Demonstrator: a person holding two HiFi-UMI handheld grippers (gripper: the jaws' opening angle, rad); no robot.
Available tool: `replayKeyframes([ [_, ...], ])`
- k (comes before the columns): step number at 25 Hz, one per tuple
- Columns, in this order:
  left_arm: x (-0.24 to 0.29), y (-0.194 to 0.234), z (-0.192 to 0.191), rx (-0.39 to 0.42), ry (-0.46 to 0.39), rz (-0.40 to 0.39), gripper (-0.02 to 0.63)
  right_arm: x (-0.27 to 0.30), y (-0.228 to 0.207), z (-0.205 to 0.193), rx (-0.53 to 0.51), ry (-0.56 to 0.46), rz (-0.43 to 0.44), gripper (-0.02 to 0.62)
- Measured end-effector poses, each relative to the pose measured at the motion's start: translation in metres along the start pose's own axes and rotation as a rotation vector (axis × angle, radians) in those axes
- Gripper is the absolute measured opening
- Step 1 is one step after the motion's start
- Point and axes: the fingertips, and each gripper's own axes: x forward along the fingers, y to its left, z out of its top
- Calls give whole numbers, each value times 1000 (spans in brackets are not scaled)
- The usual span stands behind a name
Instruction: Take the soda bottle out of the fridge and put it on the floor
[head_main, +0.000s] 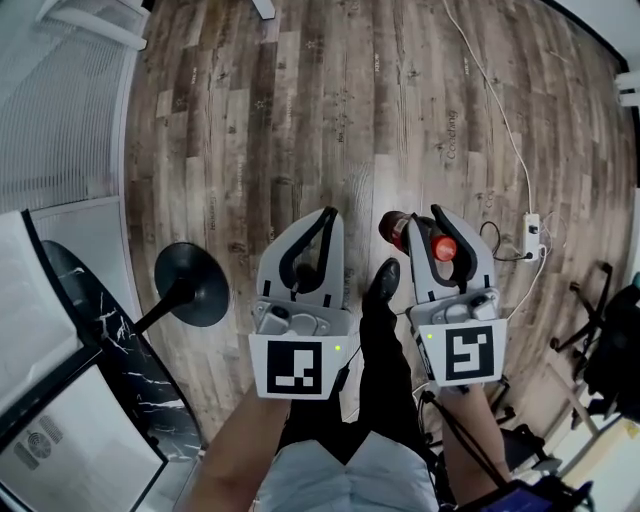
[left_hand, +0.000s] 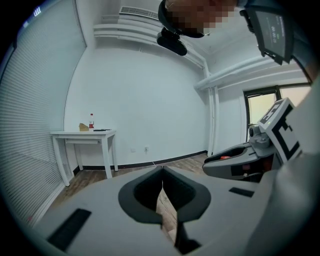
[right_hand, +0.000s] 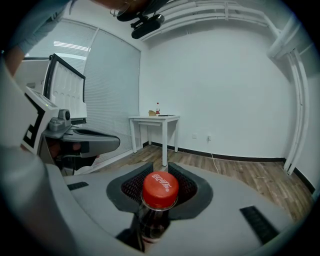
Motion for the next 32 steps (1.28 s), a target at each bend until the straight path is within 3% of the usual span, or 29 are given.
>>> replayKeyframes([
  [9, 26, 8, -40, 40, 30, -20, 18, 34, 0, -38, 14, 16, 9, 107],
  [19, 47, 13, -89, -1, 43, -4, 18, 66, -9, -79, 10, 0, -12, 106],
  [32, 64, 13, -155, 10, 63, -16, 18, 90, -4, -158, 18, 66, -2, 106],
])
